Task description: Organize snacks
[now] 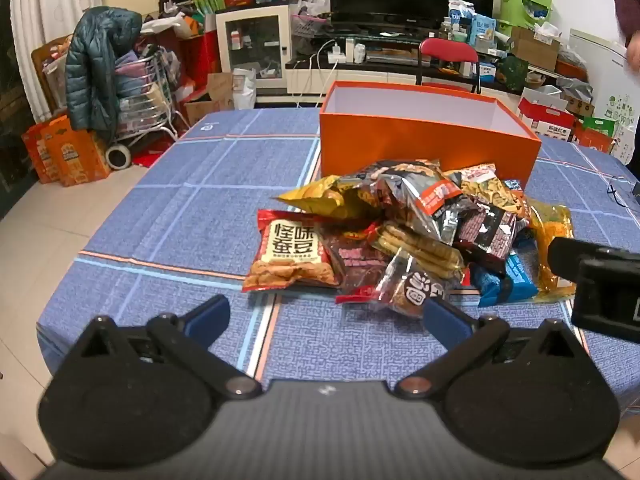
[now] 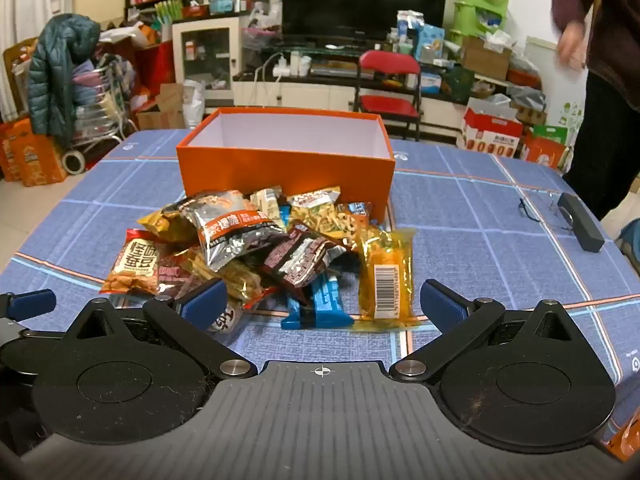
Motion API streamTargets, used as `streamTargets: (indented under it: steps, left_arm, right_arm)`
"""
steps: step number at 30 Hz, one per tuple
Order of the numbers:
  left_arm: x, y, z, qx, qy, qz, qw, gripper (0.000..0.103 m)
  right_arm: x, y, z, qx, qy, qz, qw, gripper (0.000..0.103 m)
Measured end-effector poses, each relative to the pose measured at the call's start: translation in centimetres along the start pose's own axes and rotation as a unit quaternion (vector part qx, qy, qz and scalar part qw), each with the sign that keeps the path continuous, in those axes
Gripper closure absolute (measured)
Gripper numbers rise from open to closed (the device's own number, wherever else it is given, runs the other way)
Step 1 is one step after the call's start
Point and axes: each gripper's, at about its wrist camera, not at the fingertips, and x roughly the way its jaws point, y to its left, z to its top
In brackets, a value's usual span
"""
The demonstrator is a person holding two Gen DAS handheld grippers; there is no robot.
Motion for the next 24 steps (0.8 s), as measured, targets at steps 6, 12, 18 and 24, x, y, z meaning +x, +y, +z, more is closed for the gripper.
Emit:
streamTargets:
  steps: [6, 12, 18, 24]
  left_arm:
    - [-0.03, 0.00, 0.03, 0.000, -0.001, 0.001, 1.0000, 0.001]
    - [-0.04, 0.09, 0.05, -0.001, 0.000, 0.000, 1.0000, 0.001]
    - [-0.26, 0.26, 0.11, 0.000, 0.000, 0.000, 1.0000, 0.001]
    - [-0.49, 0.49, 0.18, 0.000, 0.000, 0.000, 1.0000, 0.001]
  right_arm:
    - [0.08, 0.03, -0.05, 0.000, 0.001, 0.001, 1.000, 0.008]
    - [0.11, 0.07, -0.10, 0.000, 0.001, 0.000, 1.000, 0.008]
    - [0.16, 0.11, -0.17, 0.000, 0.003, 0.001, 1.000, 0.007]
    - [0.22, 0.13, -0.20, 0.000, 0.003, 0.002, 1.000, 0.008]
